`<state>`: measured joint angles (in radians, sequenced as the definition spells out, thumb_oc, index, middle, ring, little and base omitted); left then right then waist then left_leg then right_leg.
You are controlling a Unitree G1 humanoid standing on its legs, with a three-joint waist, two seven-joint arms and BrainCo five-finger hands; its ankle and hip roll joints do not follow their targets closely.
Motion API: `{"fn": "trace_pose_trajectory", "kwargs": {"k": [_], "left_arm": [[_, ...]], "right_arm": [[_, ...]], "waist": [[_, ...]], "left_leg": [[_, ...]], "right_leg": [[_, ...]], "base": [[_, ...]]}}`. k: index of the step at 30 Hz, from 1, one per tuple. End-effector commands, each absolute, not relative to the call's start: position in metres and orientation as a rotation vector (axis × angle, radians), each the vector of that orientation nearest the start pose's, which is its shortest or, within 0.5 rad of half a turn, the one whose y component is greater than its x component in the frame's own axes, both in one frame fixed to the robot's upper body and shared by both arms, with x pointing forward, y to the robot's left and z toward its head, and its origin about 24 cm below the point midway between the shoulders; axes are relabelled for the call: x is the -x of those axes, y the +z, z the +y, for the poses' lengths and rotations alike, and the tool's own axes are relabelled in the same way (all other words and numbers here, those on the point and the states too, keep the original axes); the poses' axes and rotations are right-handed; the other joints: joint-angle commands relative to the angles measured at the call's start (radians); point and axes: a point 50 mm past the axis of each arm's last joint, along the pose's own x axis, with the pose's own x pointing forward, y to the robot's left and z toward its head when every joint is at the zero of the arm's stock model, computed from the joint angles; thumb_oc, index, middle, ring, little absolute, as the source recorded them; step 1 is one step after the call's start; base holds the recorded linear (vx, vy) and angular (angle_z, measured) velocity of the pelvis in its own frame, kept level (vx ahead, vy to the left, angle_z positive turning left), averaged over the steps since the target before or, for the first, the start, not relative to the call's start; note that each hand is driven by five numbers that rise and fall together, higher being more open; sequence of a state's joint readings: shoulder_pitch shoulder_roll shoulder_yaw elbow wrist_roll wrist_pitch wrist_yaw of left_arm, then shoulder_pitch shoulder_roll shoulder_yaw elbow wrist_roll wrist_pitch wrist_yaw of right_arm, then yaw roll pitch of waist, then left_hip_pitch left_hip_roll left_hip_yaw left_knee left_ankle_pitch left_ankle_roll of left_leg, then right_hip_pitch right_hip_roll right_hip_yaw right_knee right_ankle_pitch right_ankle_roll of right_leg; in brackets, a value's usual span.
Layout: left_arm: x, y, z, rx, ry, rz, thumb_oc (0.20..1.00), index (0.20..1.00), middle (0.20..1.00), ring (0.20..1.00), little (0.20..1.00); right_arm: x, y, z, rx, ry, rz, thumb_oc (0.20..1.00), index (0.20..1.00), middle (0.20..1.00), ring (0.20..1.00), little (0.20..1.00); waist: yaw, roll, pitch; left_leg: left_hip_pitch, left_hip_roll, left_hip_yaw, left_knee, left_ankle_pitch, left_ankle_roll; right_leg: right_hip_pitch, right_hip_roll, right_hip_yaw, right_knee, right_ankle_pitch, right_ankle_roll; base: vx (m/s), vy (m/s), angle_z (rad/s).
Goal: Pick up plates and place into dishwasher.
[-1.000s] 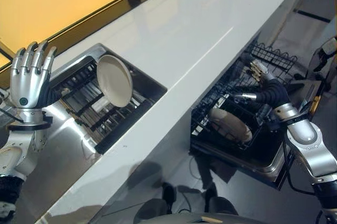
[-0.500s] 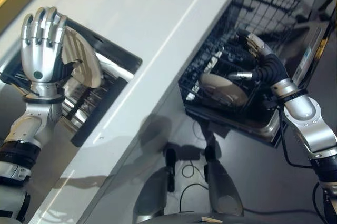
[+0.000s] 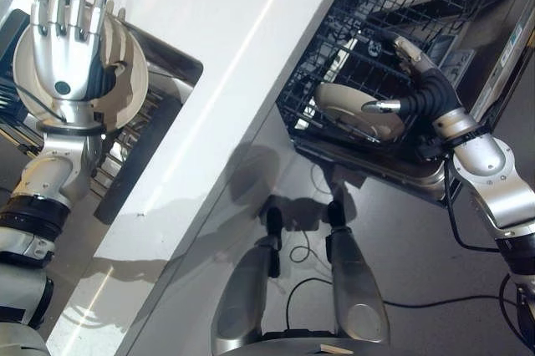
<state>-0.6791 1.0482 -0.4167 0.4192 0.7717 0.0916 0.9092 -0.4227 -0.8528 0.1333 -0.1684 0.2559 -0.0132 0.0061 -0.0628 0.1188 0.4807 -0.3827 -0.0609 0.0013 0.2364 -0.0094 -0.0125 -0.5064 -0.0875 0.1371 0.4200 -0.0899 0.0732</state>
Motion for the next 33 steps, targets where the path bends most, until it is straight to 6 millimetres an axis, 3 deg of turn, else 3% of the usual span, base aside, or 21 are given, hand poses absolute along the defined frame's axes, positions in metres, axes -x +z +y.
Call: {"fn": "trace_pose_trajectory", "kwargs": {"k": [1, 7, 14, 15, 16, 17, 25, 33], "left_arm": [[-0.313, 0.238, 0.315, -1.907, 0.709, -0.724, 1.000, 1.000, 1.000, 1.000, 1.000], [-0.304, 0.239, 0.324, -1.911, 0.699, -0.701, 1.000, 1.000, 1.000, 1.000, 1.000], [-0.304, 0.237, 0.320, -1.926, 0.590, -0.680, 1.000, 1.000, 1.000, 1.000, 1.000], [-0.304, 0.237, 0.320, -1.924, 0.586, -0.676, 0.912, 0.912, 0.912, 0.912, 0.912], [-0.303, 0.236, 0.320, -1.924, 0.583, -0.675, 0.652, 0.652, 0.652, 0.652, 0.652], [-0.302, 0.235, 0.321, -1.917, 0.577, -0.662, 0.200, 0.200, 0.200, 0.200, 0.200], [-0.293, 0.227, 0.328, -1.909, 0.589, -0.660, 0.200, 0.200, 0.200, 0.200, 0.200], [-0.290, 0.240, 0.330, -1.915, 0.662, -0.679, 0.200, 0.200, 0.200, 0.200, 0.200]], "right_arm": [[-0.281, 0.255, -0.202, 0.651, 0.207, -0.657, 1.000, 1.000, 1.000, 1.000, 1.000], [-0.280, 0.253, -0.207, 0.673, 0.209, -0.634, 1.000, 1.000, 1.000, 1.000, 1.000], [-0.282, 0.260, -0.208, 0.694, 0.215, -0.630, 1.000, 1.000, 1.000, 1.000, 1.000], [-0.282, 0.261, -0.208, 0.695, 0.215, -0.631, 1.000, 1.000, 1.000, 1.000, 1.000], [-0.282, 0.262, -0.208, 0.695, 0.215, -0.631, 1.000, 1.000, 1.000, 1.000, 1.000], [-0.282, 0.262, -0.209, 0.696, 0.212, -0.630, 1.000, 1.000, 1.000, 1.000, 1.000], [-0.281, 0.261, -0.211, 0.699, 0.212, -0.621, 1.000, 1.000, 1.000, 1.000, 1.000], [-0.280, 0.261, -0.210, 0.691, 0.209, -0.627, 1.000, 1.000, 1.000, 1.000, 1.000]], "waist": [[-0.023, -0.025, 0.004], [-0.006, 0.000, 0.002], [0.005, 0.017, -0.005], [0.006, 0.018, -0.006], [0.008, 0.020, -0.007], [0.012, 0.022, -0.009], [0.024, 0.020, -0.019], [0.035, 0.011, -0.029]], "left_leg": [[-0.045, -0.024, -0.036, 0.049, 0.023, 0.012], [-0.021, -0.032, -0.039, 0.048, 0.015, 0.014], [-0.002, -0.028, -0.051, 0.024, 0.026, 0.012], [-0.002, -0.027, -0.053, 0.021, 0.027, 0.011], [-0.001, -0.027, -0.055, 0.018, 0.029, 0.011], [0.002, -0.027, -0.058, 0.014, 0.030, 0.011], [0.017, -0.025, -0.069, 0.004, 0.032, 0.010], [0.027, -0.017, -0.072, -0.016, 0.039, 0.011]], "right_leg": [[0.030, -0.072, -0.028, -0.094, 0.112, 0.013], [0.051, -0.089, -0.041, -0.087, 0.096, 0.013], [0.065, -0.099, -0.056, -0.088, 0.088, 0.015], [0.066, -0.099, -0.057, -0.090, 0.088, 0.015], [0.067, -0.099, -0.057, -0.092, 0.088, 0.015], [0.069, -0.099, -0.059, -0.093, 0.087, 0.016], [0.085, -0.102, -0.069, -0.097, 0.083, 0.017], [0.098, -0.105, -0.082, -0.108, 0.084, 0.021]], "base": [[0.04, 0.064, -0.05], [0.03, 0.045, 0.00], [0.00, 0.019, 0.03], [0.00, 0.000, 0.00], [-0.03, 0.014, 0.00], [0.00, 0.000, 0.00], [0.00, 0.000, 0.00], [-0.03, -0.007, 0.05]]}}
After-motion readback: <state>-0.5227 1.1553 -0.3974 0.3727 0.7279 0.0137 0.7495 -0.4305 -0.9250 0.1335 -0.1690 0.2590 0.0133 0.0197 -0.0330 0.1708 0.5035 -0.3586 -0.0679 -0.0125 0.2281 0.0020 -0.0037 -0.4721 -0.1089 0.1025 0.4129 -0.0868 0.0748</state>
